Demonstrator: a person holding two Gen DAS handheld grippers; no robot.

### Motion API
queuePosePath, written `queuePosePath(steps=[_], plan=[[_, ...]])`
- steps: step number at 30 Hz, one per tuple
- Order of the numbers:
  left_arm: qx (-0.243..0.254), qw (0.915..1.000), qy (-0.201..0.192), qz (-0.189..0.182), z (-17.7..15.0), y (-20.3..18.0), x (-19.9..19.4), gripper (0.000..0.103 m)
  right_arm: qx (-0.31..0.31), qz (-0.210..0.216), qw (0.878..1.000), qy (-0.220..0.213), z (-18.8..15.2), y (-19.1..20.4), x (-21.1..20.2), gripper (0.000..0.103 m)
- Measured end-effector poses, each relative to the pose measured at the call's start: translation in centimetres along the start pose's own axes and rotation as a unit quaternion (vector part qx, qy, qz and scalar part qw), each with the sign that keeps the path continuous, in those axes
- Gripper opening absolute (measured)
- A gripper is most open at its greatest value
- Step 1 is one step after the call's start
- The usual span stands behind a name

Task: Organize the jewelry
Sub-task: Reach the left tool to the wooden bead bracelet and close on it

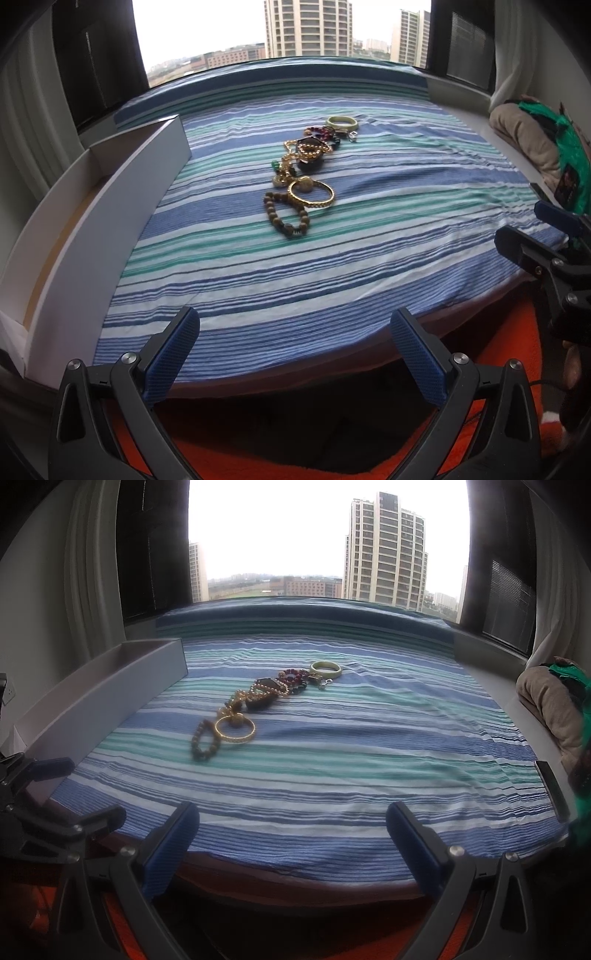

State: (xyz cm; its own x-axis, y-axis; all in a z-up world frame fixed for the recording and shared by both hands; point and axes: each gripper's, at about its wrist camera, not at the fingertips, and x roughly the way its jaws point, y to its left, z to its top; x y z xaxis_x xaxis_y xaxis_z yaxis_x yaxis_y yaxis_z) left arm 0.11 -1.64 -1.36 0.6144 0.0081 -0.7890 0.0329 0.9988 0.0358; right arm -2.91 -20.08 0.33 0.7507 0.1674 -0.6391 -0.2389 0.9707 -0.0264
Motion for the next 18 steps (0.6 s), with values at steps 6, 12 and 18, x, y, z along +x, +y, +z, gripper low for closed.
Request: queuePosePath(steps=[6, 12, 18], plan=[[-0.023, 0.9997, -0.005, 0.012, 0.2, 2.0, 0.1, 0.103, 0.009, 0.1, 0.995, 0.012, 3.6, -1.7, 2.2, 0.103], [-0.034, 0.9993, 0.016, 0.002, 1.7, 4.4, 3.0, 0.103, 0.01, 0.099, 0.994, 0.037, 4.8, -0.9, 4.3, 0.103], [-0.101, 0.9934, 0.049, -0.021, 5.7, 5.5, 10.1, 0.101, 0.07, 0.122, 0.988, 0.063, 2.9, -1.6, 5.0, 0.103]])
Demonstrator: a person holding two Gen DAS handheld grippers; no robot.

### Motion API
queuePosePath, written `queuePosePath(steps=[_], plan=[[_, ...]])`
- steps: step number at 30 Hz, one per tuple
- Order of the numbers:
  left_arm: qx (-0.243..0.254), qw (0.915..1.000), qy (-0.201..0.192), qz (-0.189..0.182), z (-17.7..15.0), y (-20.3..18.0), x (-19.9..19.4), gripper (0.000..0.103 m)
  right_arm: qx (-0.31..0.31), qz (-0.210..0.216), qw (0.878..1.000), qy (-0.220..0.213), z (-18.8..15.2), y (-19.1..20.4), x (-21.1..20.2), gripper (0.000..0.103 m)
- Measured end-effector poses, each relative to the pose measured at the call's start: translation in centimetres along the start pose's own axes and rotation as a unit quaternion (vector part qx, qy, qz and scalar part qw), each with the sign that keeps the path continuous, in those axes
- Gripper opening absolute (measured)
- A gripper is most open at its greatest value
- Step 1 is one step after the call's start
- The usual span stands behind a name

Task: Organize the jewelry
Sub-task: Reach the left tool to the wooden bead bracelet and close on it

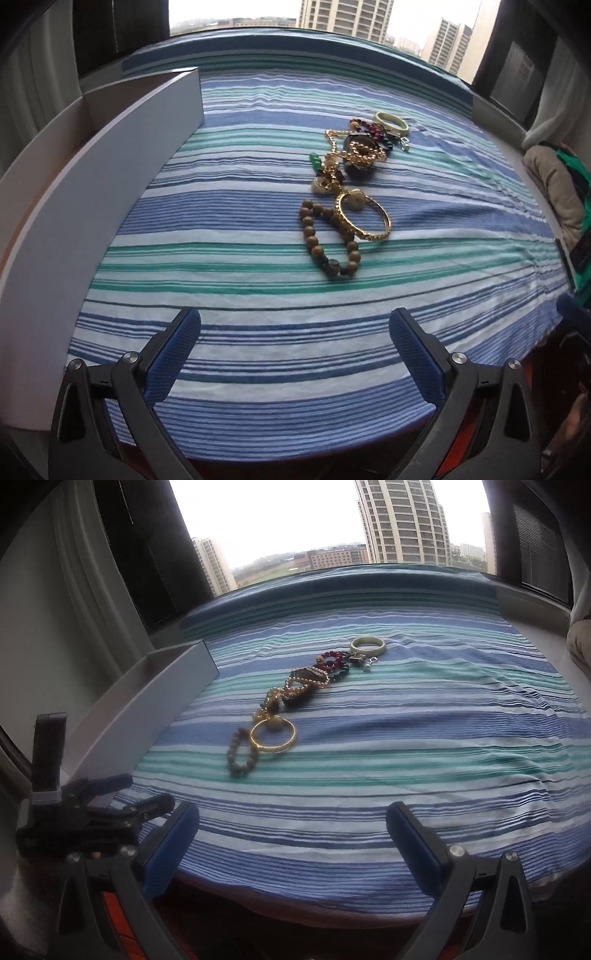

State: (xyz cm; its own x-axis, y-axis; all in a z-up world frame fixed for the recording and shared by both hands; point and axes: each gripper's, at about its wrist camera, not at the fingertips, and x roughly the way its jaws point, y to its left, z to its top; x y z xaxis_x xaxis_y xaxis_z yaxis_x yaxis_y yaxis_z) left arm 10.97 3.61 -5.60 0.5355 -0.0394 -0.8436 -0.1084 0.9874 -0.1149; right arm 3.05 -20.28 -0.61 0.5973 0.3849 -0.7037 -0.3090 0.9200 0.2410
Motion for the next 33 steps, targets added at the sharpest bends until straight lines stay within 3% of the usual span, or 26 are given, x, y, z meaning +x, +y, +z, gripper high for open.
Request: queuePosePath(steps=[3, 5, 7, 9, 10, 11, 12, 13, 16, 22, 27, 28, 30, 31, 32, 33], plan=[[0.0, 0.9993, 0.001, 0.037, 1.3, -0.9, 3.4, 0.099, 0.012, -0.007, 1.0, 0.004, -0.8, -0.9, -0.4, 0.103], [0.004, 0.9982, 0.011, 0.059, 1.8, -1.4, 5.7, 0.089, 0.017, -0.013, 1.0, 0.005, -1.3, -1.5, -0.7, 0.103], [0.001, 0.9979, 0.019, 0.061, 1.8, -1.6, 7.2, 0.085, 0.02, -0.016, 1.0, 0.004, -1.6, -2.0, -1.0, 0.103], [0.0, 0.9978, 0.003, 0.066, 1.7, -1.6, 7.1, 0.083, 0.021, -0.019, 1.0, 0.003, -1.9, -2.3, -1.2, 0.103], [0.009, 0.9978, -0.003, 0.066, 1.6, -1.7, 6.9, 0.074, 0.021, -0.021, 1.0, 0.002, -2.0, -2.3, -1.2, 0.103], [0.017, 0.9981, -0.004, 0.059, 1.4, -1.8, 6.7, 0.055, 0.022, -0.021, 1.0, 0.003, -2.1, -2.4, -1.2, 0.103], [0.021, 0.9987, 0.0, 0.047, 1.3, -1.7, 6.4, 0.042, 0.024, -0.021, 1.0, 0.003, -2.1, -2.5, -1.2, 0.103], [0.021, 0.999, 0.006, 0.04, 1.2, -1.4, 6.1, 0.014, 0.026, -0.02, 0.999, 0.002, -2.1, -2.5, -1.3, 0.103], [0.002, 0.9991, 0.021, 0.037, 0.7, 0.3, 4.9, 0.0, 0.025, -0.022, 0.999, -0.002, -2.0, -2.7, -1.3, 0.103], [-0.067, 0.9977, 0.009, 0.009, -0.5, 5.4, 1.7, 0.0, 0.019, -0.02, 1.0, 0.003, -1.6, -2.4, -0.9, 0.103], [-0.078, 0.9969, -0.001, -0.003, -1.2, 6.9, 0.7, 0.002, -0.002, -0.003, 1.0, 0.009, 0.3, -1.8, 0.1, 0.103], [-0.078, 0.9968, 0.006, -0.012, -1.2, 6.8, 0.9, 0.006, -0.003, 0.005, 1.0, 0.012, 1.0, -1.6, 0.4, 0.103], [-0.073, 0.9968, 0.011, -0.031, -1.2, 6.3, 1.2, 0.023, 0.005, 0.022, 1.0, 0.015, 2.4, -1.3, 0.7, 0.103], [-0.067, 0.9972, 0.006, -0.033, -1.0, 5.7, 1.3, 0.039, 0.01, 0.031, 0.999, 0.012, 3.0, -1.0, 0.6, 0.103], [-0.06, 0.9978, -0.001, -0.029, -0.7, 5.1, 1.5, 0.047, 0.012, 0.037, 0.999, 0.006, 3.4, -0.7, 0.6, 0.103], [-0.05, 0.9985, -0.004, -0.024, -0.4, 4.4, 1.7, 0.047, 0.012, 0.039, 0.999, 0.0, 3.6, -0.3, 0.5, 0.103]])
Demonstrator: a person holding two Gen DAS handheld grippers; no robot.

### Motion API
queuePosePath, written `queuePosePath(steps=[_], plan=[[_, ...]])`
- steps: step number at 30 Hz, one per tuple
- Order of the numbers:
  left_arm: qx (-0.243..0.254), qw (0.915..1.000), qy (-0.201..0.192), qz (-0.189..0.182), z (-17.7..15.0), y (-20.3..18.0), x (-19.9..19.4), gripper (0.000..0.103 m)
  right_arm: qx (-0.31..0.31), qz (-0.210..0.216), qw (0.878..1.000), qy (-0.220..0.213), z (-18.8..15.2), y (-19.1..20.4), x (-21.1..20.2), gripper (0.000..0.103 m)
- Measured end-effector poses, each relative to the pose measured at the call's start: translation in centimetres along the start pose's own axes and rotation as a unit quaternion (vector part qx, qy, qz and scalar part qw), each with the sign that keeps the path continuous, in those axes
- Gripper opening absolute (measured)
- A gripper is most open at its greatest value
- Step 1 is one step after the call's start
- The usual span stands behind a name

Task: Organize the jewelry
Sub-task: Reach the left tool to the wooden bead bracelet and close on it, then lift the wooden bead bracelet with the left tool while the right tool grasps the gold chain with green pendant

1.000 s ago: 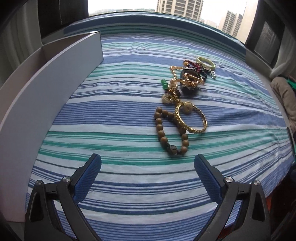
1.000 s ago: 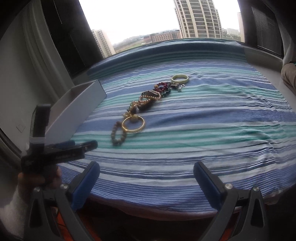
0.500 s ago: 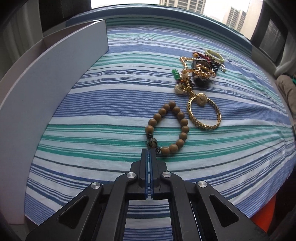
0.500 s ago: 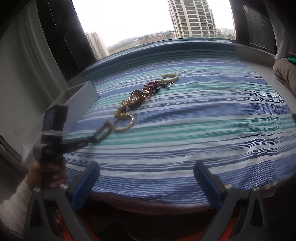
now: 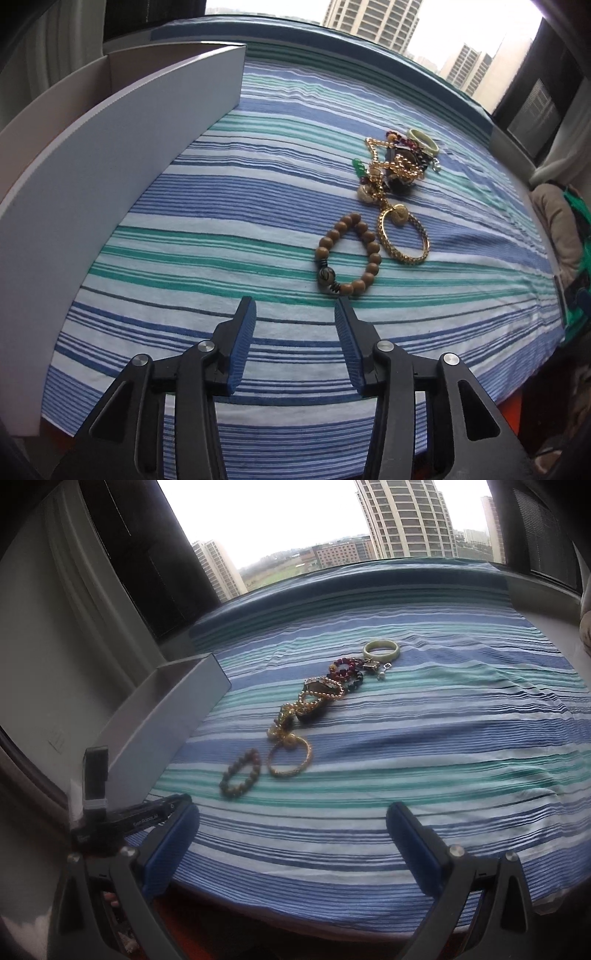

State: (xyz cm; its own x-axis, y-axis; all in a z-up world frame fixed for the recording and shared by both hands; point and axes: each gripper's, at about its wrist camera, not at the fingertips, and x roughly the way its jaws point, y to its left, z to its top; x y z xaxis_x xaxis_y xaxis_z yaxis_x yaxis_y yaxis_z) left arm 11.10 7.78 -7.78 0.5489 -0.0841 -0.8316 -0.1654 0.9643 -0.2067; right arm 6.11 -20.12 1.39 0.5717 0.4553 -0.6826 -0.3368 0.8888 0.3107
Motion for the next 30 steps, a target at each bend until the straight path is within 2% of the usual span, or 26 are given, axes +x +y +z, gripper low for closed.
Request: queuePosePath(steps=[2, 4, 6, 7, 8, 10, 13, 15, 19, 21, 23, 24, 25, 27, 30], plan=[[0.018, 0.9998, 0.0, 0.003, 0.7, -1.5, 1.1, 0.047, -0.002, 0.001, 1.0, -0.007, 0.0, 0.7, 0.1, 0.103], [0.037, 0.999, 0.002, 0.024, 1.2, -2.8, 2.6, 0.047, 0.0, 0.007, 1.0, -0.003, -0.7, 1.3, 0.4, 0.103], [0.041, 0.9983, 0.014, 0.038, 1.3, -3.3, 4.1, 0.035, -0.001, 0.01, 1.0, 0.008, -1.6, 1.4, 0.6, 0.103], [0.031, 0.9992, 0.009, 0.023, 1.3, -3.2, 4.2, 0.021, -0.004, 0.007, 1.0, 0.011, -2.1, 1.4, 0.6, 0.103], [0.027, 0.9991, 0.022, 0.023, 1.3, -3.1, 4.5, 0.012, -0.006, 0.001, 1.0, 0.013, -2.5, 1.3, 0.5, 0.103], [0.015, 0.9991, 0.039, -0.003, 1.5, -2.7, 4.3, 0.011, -0.012, -0.013, 1.0, 0.018, -3.0, 1.0, 0.4, 0.103], [-0.053, 0.9942, 0.055, -0.076, 1.9, -0.4, 2.7, 0.011, -0.016, -0.022, 0.999, 0.022, -3.0, -0.1, 0.4, 0.103], [-0.074, 0.991, 0.046, -0.101, 2.2, 0.6, 1.2, 0.011, -0.016, -0.022, 0.999, 0.025, -2.1, -0.6, 0.8, 0.103], [-0.099, 0.9863, 0.021, -0.13, 2.7, 1.8, -1.8, 0.011, 0.003, 0.018, 0.999, 0.047, 1.8, -1.9, 4.0, 0.101], [-0.099, 0.9866, 0.008, -0.129, 2.8, 2.0, -2.9, 0.011, 0.018, 0.034, 0.996, 0.078, 4.4, -2.1, 7.1, 0.079], [-0.097, 0.9882, -0.002, -0.118, 2.7, 2.3, -3.5, 0.011, 0.03, 0.054, 0.992, 0.114, 6.7, -1.8, 10.9, 0.064], [-0.099, 0.9887, -0.004, -0.113, 2.6, 2.5, -3.7, 0.011, 0.033, 0.06, 0.989, 0.131, 7.7, -1.5, 13.0, 0.053], [-0.102, 0.9885, -0.004, -0.111, 2.6, 2.8, -3.7, 0.011, 0.035, 0.061, 0.987, 0.148, 8.4, -1.0, 15.0, 0.049], [-0.111, 0.9877, -0.003, -0.11, 2.5, 3.4, -3.7, 0.011, 0.035, 0.068, 0.979, 0.187, 9.5, 0.2, 18.9, 0.035], [-0.117, 0.9872, -0.005, -0.108, 2.4, 4.0, -3.8, 0.011, 0.015, 0.035, 0.975, 0.217, 10.0, 2.1, 23.0, 0.03]])
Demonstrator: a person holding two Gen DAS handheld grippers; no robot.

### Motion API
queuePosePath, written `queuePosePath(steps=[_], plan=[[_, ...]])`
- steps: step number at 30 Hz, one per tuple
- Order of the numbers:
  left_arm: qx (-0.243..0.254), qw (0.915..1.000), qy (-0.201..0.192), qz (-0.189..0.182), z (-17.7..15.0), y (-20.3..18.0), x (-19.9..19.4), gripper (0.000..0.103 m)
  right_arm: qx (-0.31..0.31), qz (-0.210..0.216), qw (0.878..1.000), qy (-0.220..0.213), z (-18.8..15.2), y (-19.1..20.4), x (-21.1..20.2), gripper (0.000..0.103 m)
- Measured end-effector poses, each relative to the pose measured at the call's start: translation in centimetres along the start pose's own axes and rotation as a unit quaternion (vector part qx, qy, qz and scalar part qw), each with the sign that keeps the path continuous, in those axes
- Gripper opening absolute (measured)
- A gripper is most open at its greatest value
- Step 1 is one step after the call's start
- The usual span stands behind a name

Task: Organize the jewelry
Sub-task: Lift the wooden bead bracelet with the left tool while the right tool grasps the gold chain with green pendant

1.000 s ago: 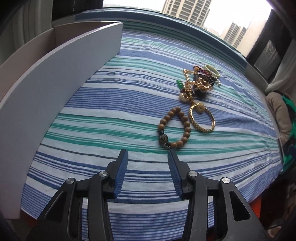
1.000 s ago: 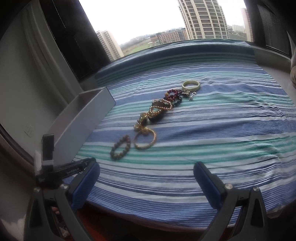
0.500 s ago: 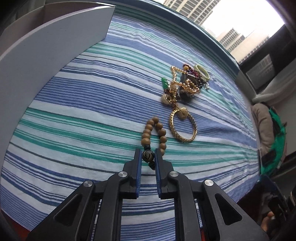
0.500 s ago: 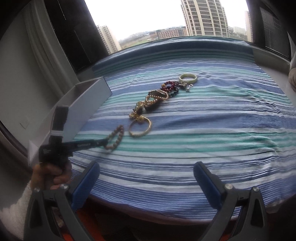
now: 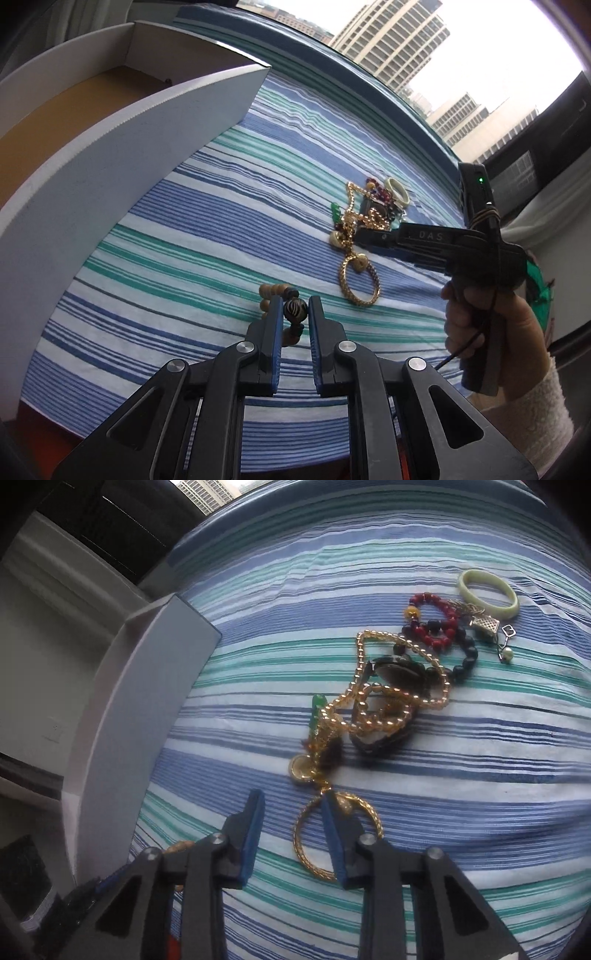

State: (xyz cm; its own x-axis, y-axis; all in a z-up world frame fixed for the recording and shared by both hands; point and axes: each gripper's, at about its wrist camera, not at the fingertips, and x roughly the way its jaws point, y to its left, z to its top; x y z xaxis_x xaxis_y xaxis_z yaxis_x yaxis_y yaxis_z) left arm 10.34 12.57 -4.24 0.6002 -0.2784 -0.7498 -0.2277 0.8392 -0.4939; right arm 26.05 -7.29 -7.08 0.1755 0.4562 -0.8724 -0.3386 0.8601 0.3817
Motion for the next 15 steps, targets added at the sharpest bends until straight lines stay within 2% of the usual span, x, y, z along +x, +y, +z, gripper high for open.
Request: queuePosePath(steps=[7, 8, 9, 12, 15], plan=[[0.003, 1.0, 0.007, -0.003, -0.5, 0.3, 0.4, 0.011, -0.032, -0.088, 0.995, 0.037, 1.1, 1.6, 4.5, 0.024], [0.003, 1.0, 0.008, -0.003, -0.5, 0.3, 0.4, 0.011, -0.038, -0.089, 0.995, 0.036, 1.2, 1.8, 4.7, 0.021], [0.002, 1.0, 0.008, -0.003, -0.5, 0.4, 0.3, 0.011, -0.046, -0.093, 0.994, 0.031, 1.1, 1.9, 4.7, 0.008], [0.0, 1.0, 0.005, -0.002, -0.5, 0.6, -0.3, 0.011, -0.048, -0.084, 0.995, 0.021, 0.9, 1.9, 3.4, 0.007], [-0.003, 1.0, -0.002, -0.007, -0.2, 0.5, -1.0, 0.011, -0.057, -0.065, 0.996, 0.0, 1.1, 2.2, 0.0, 0.007]])
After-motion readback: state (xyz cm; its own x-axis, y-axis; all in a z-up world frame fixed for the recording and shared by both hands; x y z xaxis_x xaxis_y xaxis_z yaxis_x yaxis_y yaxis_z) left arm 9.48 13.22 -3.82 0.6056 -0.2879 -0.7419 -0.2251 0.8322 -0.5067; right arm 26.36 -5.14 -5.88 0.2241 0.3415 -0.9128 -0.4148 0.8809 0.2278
